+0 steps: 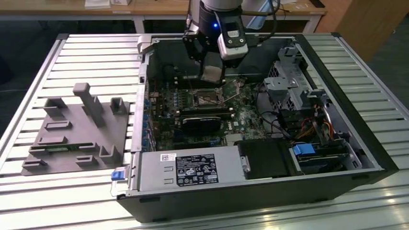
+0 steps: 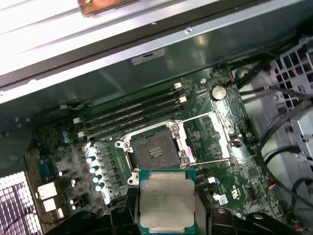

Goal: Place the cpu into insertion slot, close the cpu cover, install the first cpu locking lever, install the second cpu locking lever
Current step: 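Place the cpu into insertion slot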

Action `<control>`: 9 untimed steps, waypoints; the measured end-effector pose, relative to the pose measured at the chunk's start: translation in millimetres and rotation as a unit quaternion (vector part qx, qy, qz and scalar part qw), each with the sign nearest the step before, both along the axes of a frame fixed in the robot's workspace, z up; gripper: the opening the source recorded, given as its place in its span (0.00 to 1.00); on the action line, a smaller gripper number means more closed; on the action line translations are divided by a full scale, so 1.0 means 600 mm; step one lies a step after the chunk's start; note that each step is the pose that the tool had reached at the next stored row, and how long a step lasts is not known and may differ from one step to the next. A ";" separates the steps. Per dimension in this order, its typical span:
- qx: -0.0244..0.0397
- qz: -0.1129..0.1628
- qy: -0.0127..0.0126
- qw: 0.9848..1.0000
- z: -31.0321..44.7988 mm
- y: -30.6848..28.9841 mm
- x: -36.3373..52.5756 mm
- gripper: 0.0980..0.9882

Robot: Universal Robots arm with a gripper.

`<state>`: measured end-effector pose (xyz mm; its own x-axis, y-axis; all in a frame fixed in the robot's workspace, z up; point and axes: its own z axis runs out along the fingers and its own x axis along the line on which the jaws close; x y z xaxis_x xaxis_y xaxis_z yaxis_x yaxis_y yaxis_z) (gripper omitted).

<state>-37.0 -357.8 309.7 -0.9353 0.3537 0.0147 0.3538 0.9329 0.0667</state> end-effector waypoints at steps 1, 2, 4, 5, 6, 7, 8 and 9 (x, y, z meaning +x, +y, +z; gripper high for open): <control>0.000 -0.009 0.000 1.000 -0.001 0.0000 0.000 0.49; 0.000 -0.018 0.000 1.000 -0.002 0.0000 0.000 0.49; 0.000 -0.036 0.000 0.999 -0.003 0.0000 0.000 0.49; 0.000 -0.045 0.000 0.999 -0.004 0.0000 0.000 0.49; 0.000 -0.054 0.000 0.999 -0.005 0.0000 0.000 0.49; 0.000 -0.064 0.000 0.998 -0.006 0.0000 0.000 0.49; 0.000 -0.073 0.000 0.997 -0.007 0.0000 0.000 0.49; 0.000 -0.082 0.000 0.997 -0.007 0.0000 0.000 0.49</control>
<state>-37.0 -357.8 305.3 -0.8652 0.5012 0.0146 0.5010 0.8629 0.0664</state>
